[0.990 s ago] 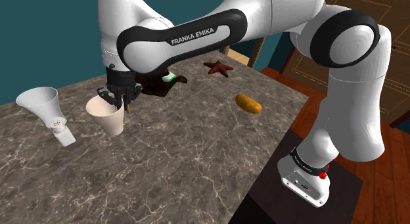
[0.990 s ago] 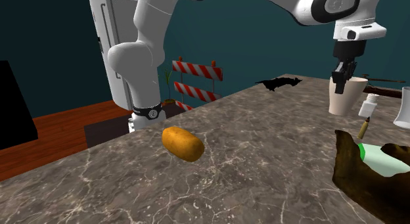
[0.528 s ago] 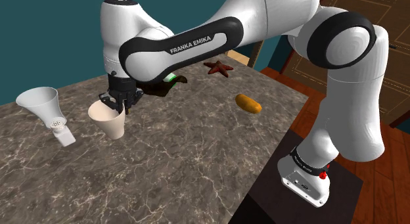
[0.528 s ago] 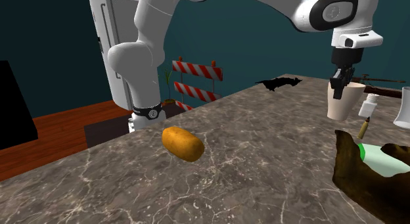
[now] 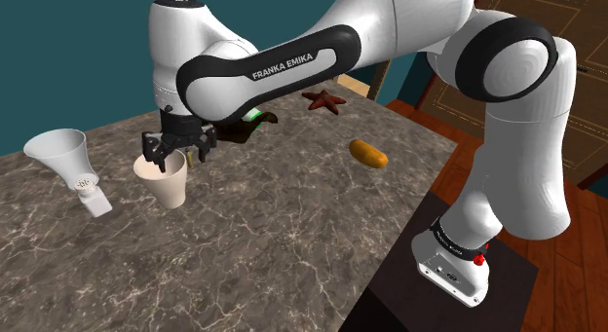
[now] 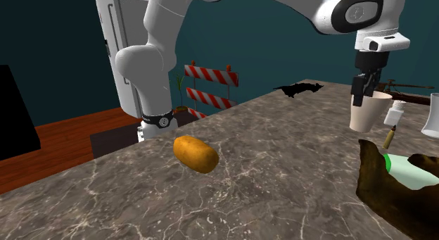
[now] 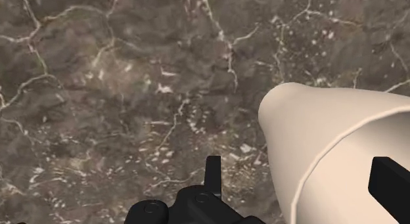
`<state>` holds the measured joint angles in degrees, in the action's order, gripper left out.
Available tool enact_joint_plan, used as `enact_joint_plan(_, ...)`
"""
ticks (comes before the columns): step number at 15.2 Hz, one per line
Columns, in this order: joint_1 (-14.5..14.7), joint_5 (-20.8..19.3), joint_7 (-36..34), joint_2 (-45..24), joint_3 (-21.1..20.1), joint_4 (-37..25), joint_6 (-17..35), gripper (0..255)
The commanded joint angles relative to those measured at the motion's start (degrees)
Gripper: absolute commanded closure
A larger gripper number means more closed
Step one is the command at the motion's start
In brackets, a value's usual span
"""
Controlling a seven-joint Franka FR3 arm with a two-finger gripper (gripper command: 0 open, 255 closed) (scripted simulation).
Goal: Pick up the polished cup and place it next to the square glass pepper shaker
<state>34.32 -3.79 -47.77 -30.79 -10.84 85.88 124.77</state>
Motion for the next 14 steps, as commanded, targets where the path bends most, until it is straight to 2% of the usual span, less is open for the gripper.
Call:
enact_joint_plan(1, 0.0, 0.0, 0.0, 0.0, 0.0, 0.0, 0.0, 0)
enact_joint_plan(2, 0.0, 0.0, 0.0, 0.0, 0.0, 0.0, 0.0, 0)
enact_joint_plan(6, -0.4, 0.7, 0.4, 3.6, -0.3, -1.8, -5.3, 0)
enact_joint_plan(14, -0.4, 0.7, 0.4, 3.6, -0.3, -1.8, -5.3, 0)
